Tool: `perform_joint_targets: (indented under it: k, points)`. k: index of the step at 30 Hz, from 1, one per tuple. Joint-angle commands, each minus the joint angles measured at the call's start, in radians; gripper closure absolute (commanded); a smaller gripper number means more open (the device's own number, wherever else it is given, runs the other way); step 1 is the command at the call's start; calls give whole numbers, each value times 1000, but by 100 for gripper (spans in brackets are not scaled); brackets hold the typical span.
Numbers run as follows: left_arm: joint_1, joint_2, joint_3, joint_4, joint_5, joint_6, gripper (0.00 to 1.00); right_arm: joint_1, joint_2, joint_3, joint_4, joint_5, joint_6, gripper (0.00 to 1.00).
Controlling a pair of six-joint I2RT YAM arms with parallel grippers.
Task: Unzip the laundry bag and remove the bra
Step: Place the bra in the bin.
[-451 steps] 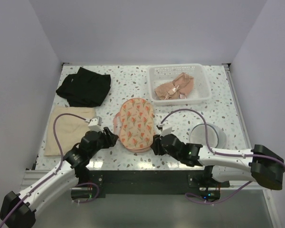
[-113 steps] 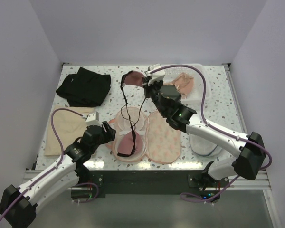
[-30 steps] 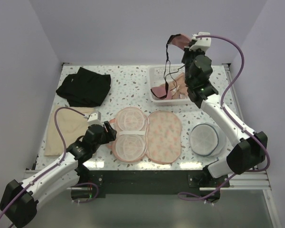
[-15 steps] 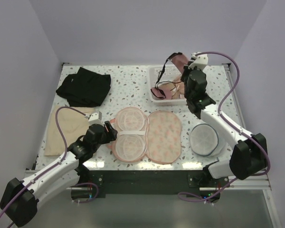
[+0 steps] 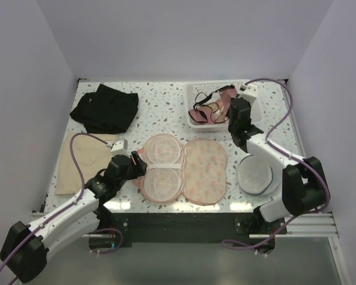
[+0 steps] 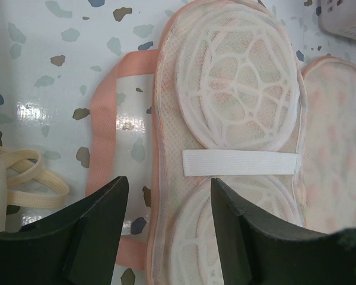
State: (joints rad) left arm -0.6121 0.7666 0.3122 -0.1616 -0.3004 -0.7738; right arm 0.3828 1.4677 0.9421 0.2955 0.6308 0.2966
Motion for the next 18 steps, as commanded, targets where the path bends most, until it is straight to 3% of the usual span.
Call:
perform_joint_targets:
  k: [1,10,15,18]
  points:
    - [-6,8,7,56,-2,22,37,-30,54,-14,-15,24,131,100]
    - [-5,33,11,83,6,30,36,-70,184,49,-105,-32,200,88]
    - [-5,46,18,83,0,34,33,-85,183,61,-121,-62,219,62]
    - [-5,45,18,83,-6,34,31,-85,178,66,-121,-71,210,53]
